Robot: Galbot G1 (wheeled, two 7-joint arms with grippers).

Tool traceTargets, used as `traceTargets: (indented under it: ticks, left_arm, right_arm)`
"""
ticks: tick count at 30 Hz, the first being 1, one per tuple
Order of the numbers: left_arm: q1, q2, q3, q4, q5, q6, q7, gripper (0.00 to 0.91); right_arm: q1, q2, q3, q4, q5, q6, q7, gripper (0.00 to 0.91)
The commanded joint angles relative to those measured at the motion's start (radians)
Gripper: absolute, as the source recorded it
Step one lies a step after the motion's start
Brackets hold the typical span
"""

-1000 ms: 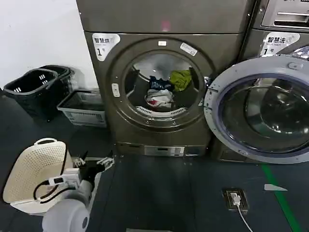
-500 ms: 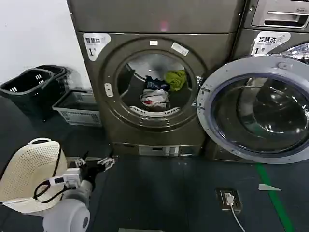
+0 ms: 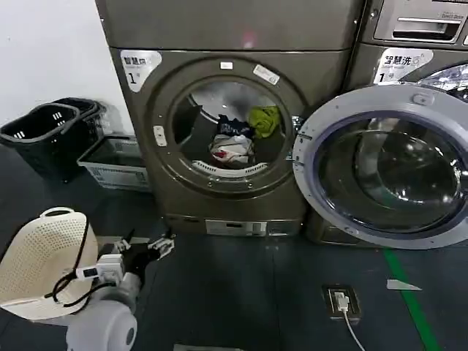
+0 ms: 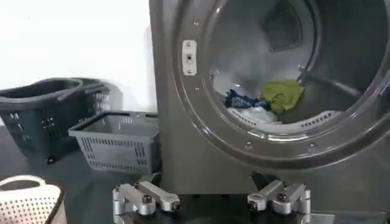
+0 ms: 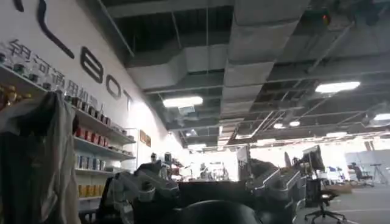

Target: Grasp the clothes from the dryer.

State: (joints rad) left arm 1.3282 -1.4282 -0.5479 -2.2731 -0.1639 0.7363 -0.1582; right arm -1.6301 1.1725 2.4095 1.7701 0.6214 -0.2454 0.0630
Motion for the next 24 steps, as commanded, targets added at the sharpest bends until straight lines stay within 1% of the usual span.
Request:
traceTargets:
  ticks: [1,10,14,18,20,24]
  left_arm:
    - [0.001,0.001,0.001,-0.002,0.0,0.049,0.01,0.907]
    - [0.0,-0.001,0.011,0.003,0.031,0.049,0.022,0.907]
    - [0.0,-0.001,0.013,0.002,0.056,0.049,0.037,0.907]
    - [-0.002,0.0,0.01,0.001,0.06,0.049,0.054,0.907]
    - [-0.002,-0.001,0.01,0.001,0.057,0.049,0.059,0.907]
    - [-0.002,0.0,0.01,0.0,0.055,0.049,0.07,0.907]
  right_arm:
    - [0.0,0.001,0.001,-0.001,0.0,0.001,0.0,0.907]
    - [0.0,0.006,0.002,-0.005,0.001,0.009,0.005,0.907]
    - [-0.003,-0.001,0.008,-0.023,0.004,0.023,0.034,0.907]
    - [-0.006,0.0,0.012,-0.033,0.007,0.036,0.048,0.907]
    - [-0.006,0.0,0.018,-0.031,0.033,0.039,0.058,0.907]
    - [-0.007,-0.008,0.026,-0.041,0.05,0.053,0.077,0.907]
